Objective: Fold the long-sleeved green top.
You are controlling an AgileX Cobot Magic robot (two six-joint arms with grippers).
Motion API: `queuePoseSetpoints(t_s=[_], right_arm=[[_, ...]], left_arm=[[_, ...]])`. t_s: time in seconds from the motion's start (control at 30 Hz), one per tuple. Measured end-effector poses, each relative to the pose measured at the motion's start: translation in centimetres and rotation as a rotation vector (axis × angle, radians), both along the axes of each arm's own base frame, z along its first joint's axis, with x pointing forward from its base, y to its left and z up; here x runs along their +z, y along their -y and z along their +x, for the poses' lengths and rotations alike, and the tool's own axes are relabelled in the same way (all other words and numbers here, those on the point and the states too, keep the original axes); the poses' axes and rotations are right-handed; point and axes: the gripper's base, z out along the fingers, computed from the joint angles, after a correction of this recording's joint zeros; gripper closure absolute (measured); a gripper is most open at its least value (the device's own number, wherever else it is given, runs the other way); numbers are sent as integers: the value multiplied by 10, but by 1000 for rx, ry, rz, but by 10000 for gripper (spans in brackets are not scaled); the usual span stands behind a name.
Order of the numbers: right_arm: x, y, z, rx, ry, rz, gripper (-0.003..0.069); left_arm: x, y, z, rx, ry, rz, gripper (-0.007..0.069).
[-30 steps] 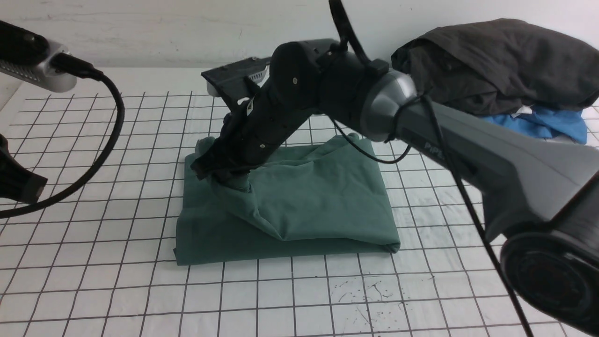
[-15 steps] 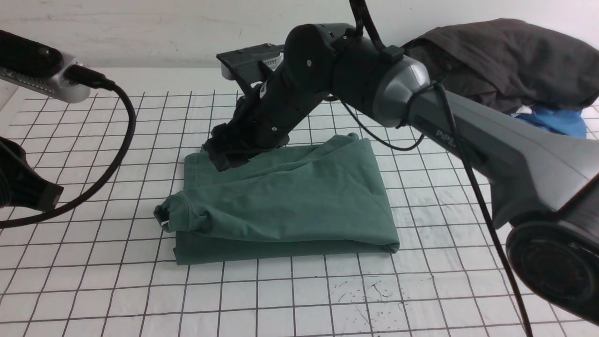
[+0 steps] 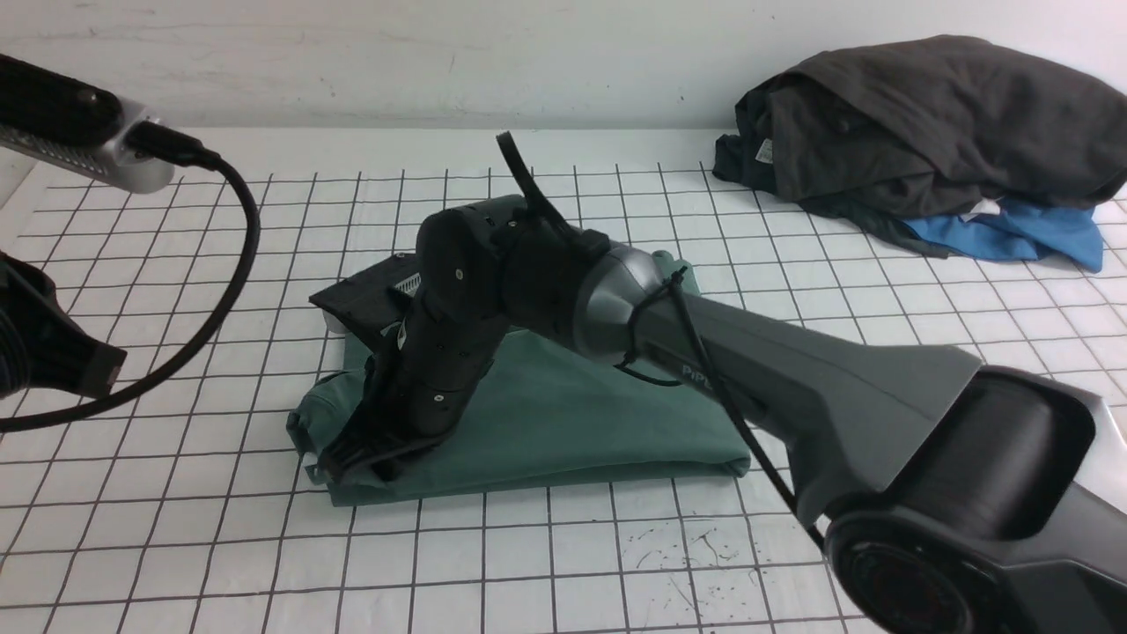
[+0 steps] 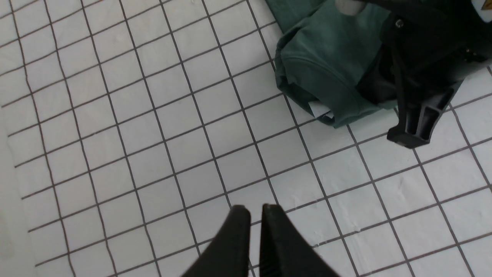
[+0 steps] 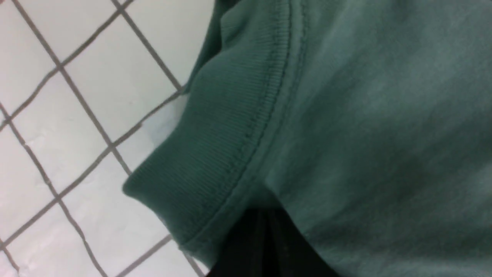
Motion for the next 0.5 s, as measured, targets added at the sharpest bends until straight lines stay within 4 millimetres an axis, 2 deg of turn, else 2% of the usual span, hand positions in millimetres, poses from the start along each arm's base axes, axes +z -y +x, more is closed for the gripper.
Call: queuePoseSetpoints(t_s=[0.13, 0.2, 0.3, 0.4, 0.5], right_arm=[[11, 8, 9, -10, 1, 1, 664], [20, 13, 16, -17, 17, 6, 636], [35, 20, 25, -29, 53, 17, 566], [59, 30, 37, -84, 100, 59, 457], [80, 42, 42, -120, 132, 76, 410]], left_arm=[[0, 0, 0, 0, 0, -1, 599], [0, 0, 1, -1, 6, -2, 599], [0, 0, 1, -1, 14, -4, 599], [2, 0, -1, -1, 25, -6, 599], [6, -1, -5, -1, 43, -9, 599]])
